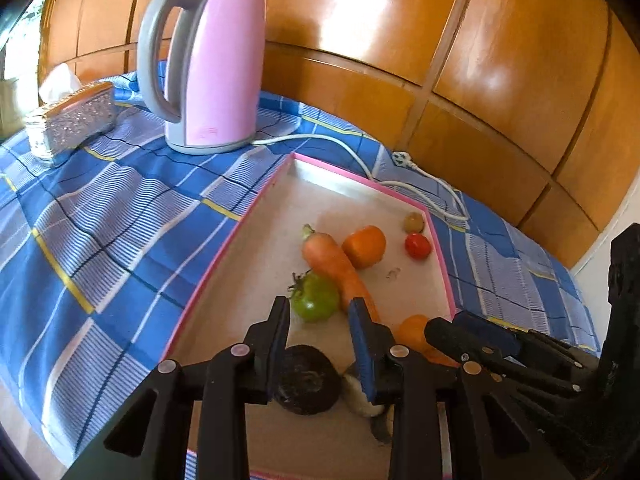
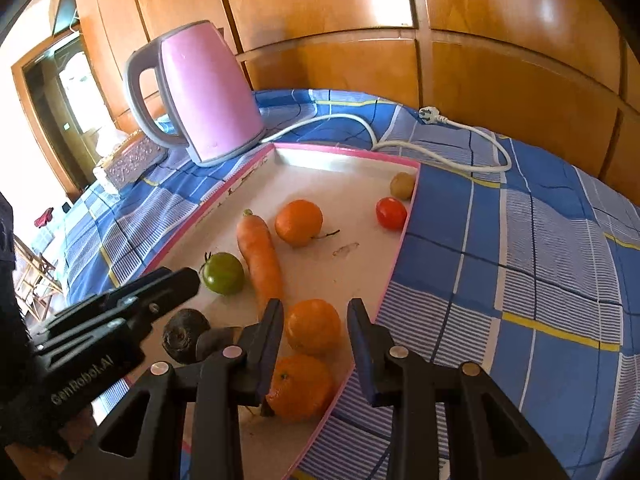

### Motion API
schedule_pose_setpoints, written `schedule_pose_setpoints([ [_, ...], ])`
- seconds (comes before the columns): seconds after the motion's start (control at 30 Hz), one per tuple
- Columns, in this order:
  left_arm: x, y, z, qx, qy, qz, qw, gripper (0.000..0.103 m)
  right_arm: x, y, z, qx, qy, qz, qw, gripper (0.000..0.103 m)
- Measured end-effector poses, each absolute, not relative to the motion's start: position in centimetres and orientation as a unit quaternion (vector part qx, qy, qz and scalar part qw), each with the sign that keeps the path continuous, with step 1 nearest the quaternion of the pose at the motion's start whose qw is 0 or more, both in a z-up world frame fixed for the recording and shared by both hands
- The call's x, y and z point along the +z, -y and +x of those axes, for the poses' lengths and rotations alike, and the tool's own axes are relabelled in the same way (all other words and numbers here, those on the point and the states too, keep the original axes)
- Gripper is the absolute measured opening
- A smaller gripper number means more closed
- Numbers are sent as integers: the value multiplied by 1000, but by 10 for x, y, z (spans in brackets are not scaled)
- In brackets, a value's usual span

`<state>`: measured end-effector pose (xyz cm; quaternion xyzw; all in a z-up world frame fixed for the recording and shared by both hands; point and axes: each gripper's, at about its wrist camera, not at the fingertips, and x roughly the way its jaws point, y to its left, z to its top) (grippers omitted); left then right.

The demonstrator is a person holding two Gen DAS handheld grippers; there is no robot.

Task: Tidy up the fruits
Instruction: 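Open the left tool releasing the dark chunk while the right tool releases the orange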

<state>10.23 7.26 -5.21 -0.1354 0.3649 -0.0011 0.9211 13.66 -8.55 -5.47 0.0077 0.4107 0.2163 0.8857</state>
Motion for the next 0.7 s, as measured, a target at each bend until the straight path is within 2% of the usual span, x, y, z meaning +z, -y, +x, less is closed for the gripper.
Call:
schedule_pose_setpoints([
  [0.07,-52,-74,100,9,-365,-132,921,31,-57,83,137,218,-412,1,885,26],
  [0.27,-49,-74,92,29,-366,-121,922,31,-60,74,138,217,-411,-8,885,26],
  [0.37,-48,-74,89,35,-366,-119,922,38,-57,73,136,219,-409,-6,886,26],
  [0.7,-37,-74,75,41,-355,-110,927,41,-41,78,119,205,-384,-5,900,30],
])
